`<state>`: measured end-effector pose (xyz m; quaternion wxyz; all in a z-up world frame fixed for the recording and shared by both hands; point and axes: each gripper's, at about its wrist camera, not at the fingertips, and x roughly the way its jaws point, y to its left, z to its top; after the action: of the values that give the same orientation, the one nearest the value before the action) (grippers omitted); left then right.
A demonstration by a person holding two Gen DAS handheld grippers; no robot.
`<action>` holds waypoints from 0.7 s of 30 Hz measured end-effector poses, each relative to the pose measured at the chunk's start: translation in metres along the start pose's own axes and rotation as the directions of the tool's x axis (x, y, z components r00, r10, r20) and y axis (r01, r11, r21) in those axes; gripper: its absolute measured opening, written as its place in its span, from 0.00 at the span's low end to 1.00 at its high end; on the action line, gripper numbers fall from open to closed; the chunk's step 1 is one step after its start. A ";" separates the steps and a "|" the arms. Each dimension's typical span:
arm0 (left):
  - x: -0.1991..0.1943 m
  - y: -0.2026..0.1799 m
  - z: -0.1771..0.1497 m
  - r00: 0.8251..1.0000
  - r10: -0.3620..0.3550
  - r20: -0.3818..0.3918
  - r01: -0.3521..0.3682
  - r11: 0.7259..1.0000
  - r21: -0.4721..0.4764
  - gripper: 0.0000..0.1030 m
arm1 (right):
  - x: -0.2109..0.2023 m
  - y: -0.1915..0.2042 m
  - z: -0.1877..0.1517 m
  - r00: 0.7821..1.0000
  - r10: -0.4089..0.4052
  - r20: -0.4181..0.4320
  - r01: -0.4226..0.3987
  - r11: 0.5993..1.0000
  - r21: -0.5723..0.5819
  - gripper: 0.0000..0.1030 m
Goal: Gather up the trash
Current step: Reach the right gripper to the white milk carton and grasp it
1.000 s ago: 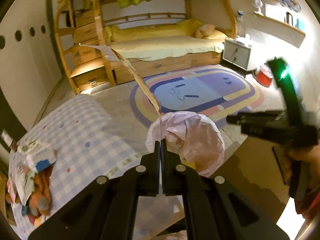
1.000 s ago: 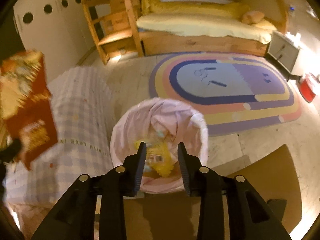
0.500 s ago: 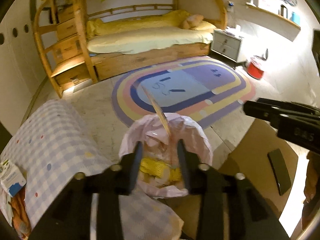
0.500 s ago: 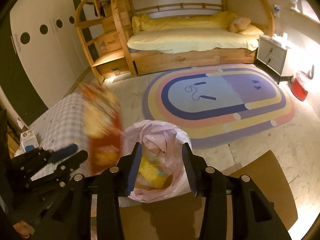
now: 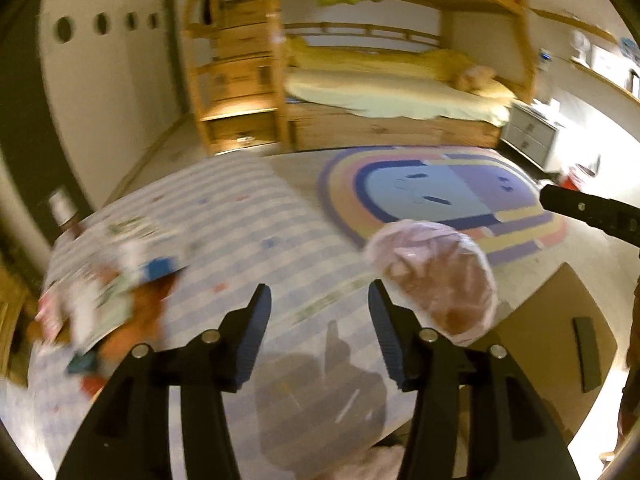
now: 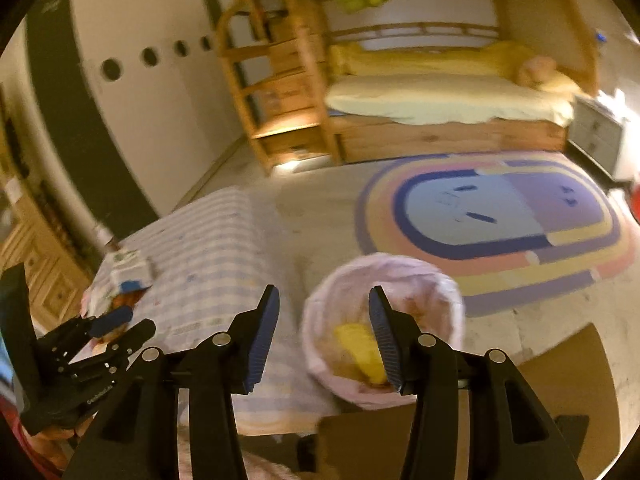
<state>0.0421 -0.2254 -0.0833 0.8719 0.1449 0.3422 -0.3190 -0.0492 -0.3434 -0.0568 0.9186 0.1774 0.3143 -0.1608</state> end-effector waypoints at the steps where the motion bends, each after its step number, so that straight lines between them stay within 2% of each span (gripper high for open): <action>1: -0.006 0.011 -0.004 1.000 0.015 0.002 -0.015 1.000 -0.022 0.51 | 0.003 0.015 0.000 1.000 0.018 -0.009 -0.018 0.999 -0.027 0.47; 6: -0.031 0.070 -0.030 0.990 0.141 -0.006 -0.141 0.982 -0.124 0.58 | 0.018 0.081 -0.005 0.993 0.100 -0.061 -0.108 0.982 -0.154 0.47; 10: -0.047 0.113 -0.047 0.972 0.232 -0.026 -0.232 0.952 -0.201 0.64 | 0.031 0.130 -0.009 0.984 0.154 -0.092 -0.172 0.955 -0.240 0.58; 14: -0.057 0.155 -0.060 0.946 0.320 -0.050 -0.322 0.909 -0.264 0.66 | 0.052 0.174 -0.010 0.973 0.187 -0.138 -0.223 0.920 -0.324 0.68; 21: -0.057 0.211 -0.067 0.915 0.392 -0.095 -0.401 0.851 -0.339 0.67 | 0.097 0.220 -0.002 0.962 0.208 -0.178 -0.263 0.880 -0.395 0.76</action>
<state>0.1143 -0.0088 -0.0856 0.9265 0.0581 0.3662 -0.0645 0.1124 -0.1655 -0.0706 0.9254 0.0252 0.3766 0.0347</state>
